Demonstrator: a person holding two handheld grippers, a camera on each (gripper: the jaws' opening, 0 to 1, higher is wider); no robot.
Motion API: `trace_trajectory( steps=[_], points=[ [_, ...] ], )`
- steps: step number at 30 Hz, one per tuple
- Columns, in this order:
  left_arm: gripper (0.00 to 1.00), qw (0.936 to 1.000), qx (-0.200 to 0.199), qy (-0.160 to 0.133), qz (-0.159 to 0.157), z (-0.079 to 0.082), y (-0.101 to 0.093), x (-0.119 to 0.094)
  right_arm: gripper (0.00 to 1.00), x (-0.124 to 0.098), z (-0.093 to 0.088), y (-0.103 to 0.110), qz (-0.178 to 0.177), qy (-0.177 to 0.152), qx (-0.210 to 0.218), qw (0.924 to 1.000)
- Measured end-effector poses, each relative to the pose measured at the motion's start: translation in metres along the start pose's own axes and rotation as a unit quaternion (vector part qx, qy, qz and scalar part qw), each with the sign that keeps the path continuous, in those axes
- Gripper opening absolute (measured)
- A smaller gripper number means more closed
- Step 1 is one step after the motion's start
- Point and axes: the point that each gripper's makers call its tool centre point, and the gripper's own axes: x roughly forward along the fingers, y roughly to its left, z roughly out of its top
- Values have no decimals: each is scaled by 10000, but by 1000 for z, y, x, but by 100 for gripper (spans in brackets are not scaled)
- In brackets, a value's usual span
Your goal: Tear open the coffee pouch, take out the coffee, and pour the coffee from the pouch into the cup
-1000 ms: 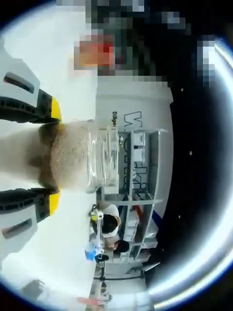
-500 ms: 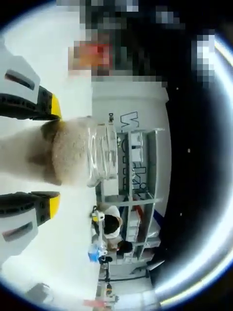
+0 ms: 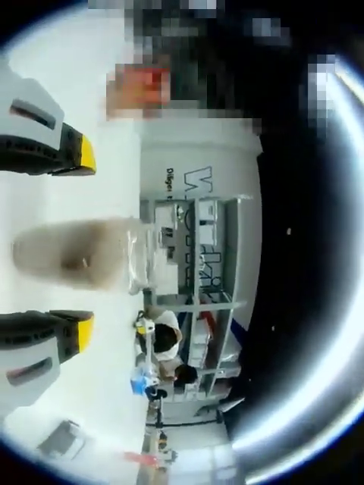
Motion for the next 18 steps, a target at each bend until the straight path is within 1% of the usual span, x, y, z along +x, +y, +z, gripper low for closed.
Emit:
trace_trajectory(
  steps=[3,5,6,9,10,11,12,14,16,18],
  points=[
    [52,9999,81,52,80,0,2,-3,73,-19,7,14,12,-116,68,9999],
    [55,9998,92,84,122,0,4,-6,73,-37,9,27,20,-178,67,9998],
    [56,9998,64,105,123,0,4,-8,73,-46,10,33,14,-199,18,9998],
    [56,9999,80,44,101,3,1,-14,72,-73,15,53,79,-371,51,9993],
    [57,9999,87,30,89,3,0,-15,71,-85,18,64,151,-498,130,9986],
    [58,9999,101,17,102,3,1,-16,71,-93,20,75,270,-576,297,9975],
    [58,9998,114,0,134,4,2,-18,71,-102,19,84,305,-580,340,9973],
    [59,9998,125,-9,155,3,3,-22,71,-118,21,109,477,-699,316,9959],
    [59,9997,124,-20,192,1,5,-26,70,-132,22,129,596,-789,399,9943],
    [59,9997,88,3,231,-3,6,-31,69,-147,22,149,654,-868,300,9936]
  ],
)
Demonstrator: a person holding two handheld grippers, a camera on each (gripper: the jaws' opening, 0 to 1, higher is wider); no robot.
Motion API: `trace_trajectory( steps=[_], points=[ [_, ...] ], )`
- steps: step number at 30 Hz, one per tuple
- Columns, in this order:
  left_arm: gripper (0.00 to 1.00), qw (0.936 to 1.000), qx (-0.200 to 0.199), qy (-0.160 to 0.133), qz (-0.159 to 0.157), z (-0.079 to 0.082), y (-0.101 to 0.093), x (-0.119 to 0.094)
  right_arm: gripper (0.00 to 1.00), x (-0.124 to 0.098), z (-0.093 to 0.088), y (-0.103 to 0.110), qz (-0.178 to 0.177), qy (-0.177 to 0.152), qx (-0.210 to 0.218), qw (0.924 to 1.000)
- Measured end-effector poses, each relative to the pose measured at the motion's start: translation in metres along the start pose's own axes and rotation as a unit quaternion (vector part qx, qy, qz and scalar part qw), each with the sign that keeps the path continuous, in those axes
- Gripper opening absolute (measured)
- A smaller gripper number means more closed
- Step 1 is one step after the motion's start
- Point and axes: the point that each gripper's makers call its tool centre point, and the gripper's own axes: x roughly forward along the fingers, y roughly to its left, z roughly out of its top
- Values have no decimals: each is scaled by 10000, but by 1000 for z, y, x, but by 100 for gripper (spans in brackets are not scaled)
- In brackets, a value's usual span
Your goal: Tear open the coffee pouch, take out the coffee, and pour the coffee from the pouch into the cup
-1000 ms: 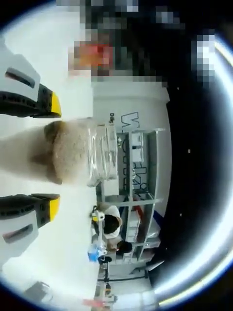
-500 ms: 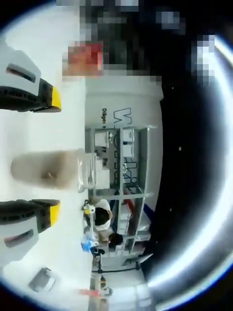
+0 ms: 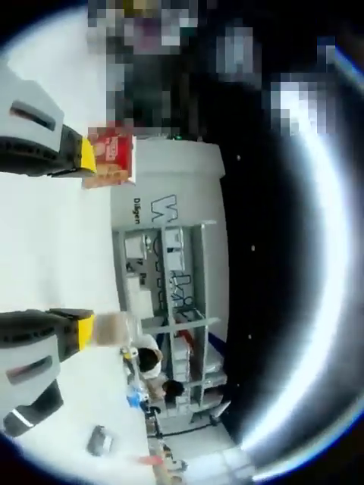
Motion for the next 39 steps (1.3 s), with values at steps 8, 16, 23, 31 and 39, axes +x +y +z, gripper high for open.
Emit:
trace_trajectory(
  steps=[8,16,23,31,39],
  points=[
    [60,9998,-94,-87,-169,4,-18,-14,71,-39,19,93,889,-235,-53,9958],
    [59,9998,25,-103,-185,11,-38,-24,70,-87,15,147,1534,-249,223,9876],
    [61,9993,341,101,-99,2,-51,-43,71,-116,14,175,1925,-194,372,9804],
    [60,9989,433,186,-37,-7,-66,-68,69,-156,24,208,2334,-237,442,9711],
    [59,9994,239,243,75,-28,-73,-86,69,-166,33,212,2330,-374,259,9714]
  ],
)
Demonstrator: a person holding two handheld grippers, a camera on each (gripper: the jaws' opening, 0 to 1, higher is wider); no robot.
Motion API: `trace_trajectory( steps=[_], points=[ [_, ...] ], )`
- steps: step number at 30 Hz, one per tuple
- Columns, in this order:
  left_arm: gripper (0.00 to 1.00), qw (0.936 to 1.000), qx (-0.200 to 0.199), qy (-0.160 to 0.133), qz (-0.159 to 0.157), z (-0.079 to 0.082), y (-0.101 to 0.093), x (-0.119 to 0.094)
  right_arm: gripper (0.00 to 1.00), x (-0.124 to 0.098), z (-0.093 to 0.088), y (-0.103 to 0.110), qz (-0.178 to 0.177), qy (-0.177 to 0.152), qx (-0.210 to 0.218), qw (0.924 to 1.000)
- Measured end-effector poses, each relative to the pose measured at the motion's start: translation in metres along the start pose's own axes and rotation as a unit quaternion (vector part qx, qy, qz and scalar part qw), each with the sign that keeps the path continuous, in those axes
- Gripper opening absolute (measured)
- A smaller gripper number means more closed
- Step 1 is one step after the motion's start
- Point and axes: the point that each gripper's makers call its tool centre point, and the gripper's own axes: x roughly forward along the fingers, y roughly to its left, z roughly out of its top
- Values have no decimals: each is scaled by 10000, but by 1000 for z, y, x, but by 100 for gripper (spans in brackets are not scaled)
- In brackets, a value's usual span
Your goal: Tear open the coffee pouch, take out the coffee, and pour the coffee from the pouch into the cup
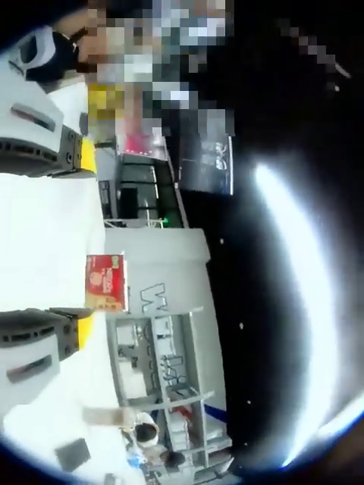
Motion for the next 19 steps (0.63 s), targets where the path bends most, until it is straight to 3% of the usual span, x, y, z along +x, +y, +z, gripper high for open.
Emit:
trace_trajectory(
  steps=[2,6,14,19],
  points=[
    [61,9998,95,135,116,-4,6,0,69,-1,-1,2,26,-14,17,10000],
    [61,9998,89,92,137,-5,8,-6,70,-5,-1,2,-7,45,-90,9999],
    [58,9999,-11,-105,89,13,-2,-14,69,-15,19,9,-20,-97,-356,9993],
    [59,9998,99,-189,58,19,-11,-20,69,-18,22,18,62,-160,-342,9993]
  ],
)
